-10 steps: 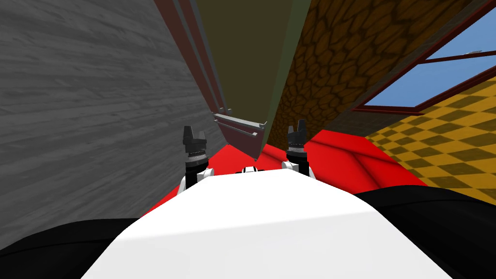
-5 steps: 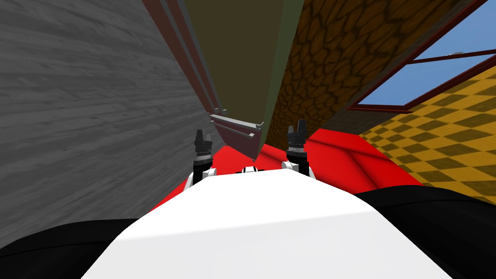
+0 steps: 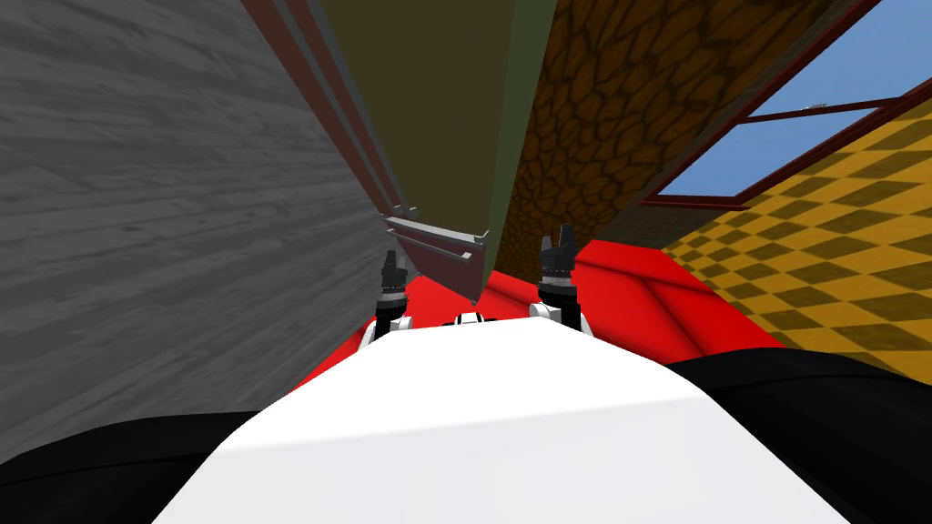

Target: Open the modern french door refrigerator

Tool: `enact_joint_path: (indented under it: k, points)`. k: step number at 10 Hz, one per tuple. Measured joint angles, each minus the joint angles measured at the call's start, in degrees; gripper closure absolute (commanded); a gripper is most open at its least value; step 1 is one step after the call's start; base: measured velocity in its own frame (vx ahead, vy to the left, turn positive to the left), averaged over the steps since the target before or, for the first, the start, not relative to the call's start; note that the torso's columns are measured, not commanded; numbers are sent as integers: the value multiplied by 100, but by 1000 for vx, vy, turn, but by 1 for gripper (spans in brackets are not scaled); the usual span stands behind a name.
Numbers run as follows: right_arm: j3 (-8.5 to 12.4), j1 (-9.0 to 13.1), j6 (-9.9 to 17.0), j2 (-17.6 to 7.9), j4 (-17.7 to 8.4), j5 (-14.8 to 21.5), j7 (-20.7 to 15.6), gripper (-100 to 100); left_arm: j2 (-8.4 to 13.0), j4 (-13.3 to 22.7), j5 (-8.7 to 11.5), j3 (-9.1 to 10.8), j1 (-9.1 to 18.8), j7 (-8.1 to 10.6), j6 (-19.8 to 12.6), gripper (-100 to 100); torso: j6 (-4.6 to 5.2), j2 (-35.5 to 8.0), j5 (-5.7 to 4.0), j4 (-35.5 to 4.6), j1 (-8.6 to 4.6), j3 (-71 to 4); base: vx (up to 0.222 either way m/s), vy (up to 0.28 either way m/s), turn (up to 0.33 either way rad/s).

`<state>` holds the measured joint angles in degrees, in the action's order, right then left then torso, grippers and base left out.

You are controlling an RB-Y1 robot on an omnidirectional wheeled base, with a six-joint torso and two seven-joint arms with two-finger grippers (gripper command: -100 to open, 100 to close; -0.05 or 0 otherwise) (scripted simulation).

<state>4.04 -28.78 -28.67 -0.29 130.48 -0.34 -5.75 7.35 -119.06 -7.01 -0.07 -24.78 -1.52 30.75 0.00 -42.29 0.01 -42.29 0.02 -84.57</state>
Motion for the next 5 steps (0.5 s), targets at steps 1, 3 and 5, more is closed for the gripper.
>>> enact_joint_path:
  k: [1, 3, 5]
  points:
    - [0, 0, 0, 0, 0, 0, 0, 0, -11, 141, -32, -50, 26, -38, 32, -100, 0, 0, 0, 0, -2, 0, 42, -48, -58]
    - [0, 0, 0, 0, 0, 0, 0, 0, -4, 461, -69, -95, 155, -82, 84, -100, 0, 2, 0, 1, -1, -1, 42, -40, -70]
    - [0, 0, 0, 0, 0, 0, 0, 0, -42, 689, -121, -178, 184, -140, 150, -100, 0, -1, -1, 0, -3, 1, 37, -41, -50]
